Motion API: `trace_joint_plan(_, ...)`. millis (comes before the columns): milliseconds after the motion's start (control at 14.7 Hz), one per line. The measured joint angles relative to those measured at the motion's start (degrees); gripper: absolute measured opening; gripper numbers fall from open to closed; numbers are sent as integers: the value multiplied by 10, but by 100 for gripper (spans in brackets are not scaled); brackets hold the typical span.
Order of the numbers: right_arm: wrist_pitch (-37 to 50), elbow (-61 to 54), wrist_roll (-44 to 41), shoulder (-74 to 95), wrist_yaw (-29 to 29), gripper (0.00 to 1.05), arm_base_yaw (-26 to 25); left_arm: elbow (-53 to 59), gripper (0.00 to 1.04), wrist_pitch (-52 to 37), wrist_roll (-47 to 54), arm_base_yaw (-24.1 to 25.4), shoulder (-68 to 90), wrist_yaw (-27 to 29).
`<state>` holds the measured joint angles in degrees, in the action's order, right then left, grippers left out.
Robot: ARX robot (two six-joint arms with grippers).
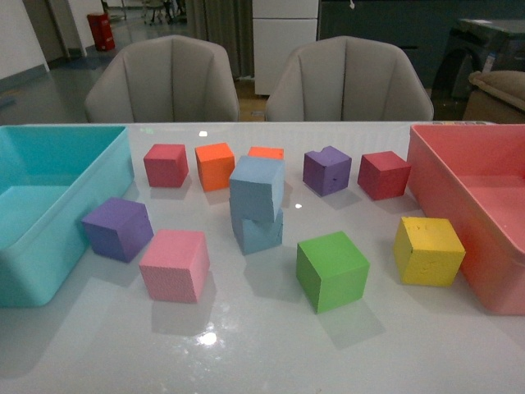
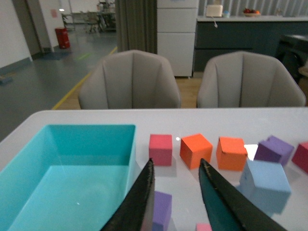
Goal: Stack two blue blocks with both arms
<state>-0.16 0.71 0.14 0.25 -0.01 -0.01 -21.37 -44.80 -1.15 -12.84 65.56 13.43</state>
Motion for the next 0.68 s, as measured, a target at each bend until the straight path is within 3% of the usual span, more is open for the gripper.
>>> trace_joint_plan(136, 0, 0, 0, 0, 0, 98, 0, 64, 2, 2, 0, 29, -52, -35)
trace_joint_plan(477, 0, 0, 0, 0, 0, 98, 0, 148, 2, 48, 3, 78, -188, -82)
trace_joint_plan(545, 0, 0, 0, 0, 0, 98, 0, 162, 2, 70, 3, 114, -220, -123)
trace_joint_plan(613, 0, 0, 0, 0, 0, 98, 0, 173, 2, 88, 3, 132, -247, -126)
trace_joint_plan(681, 0, 0, 0, 0, 0, 98, 0, 180, 2, 109, 3, 129, -278, -133)
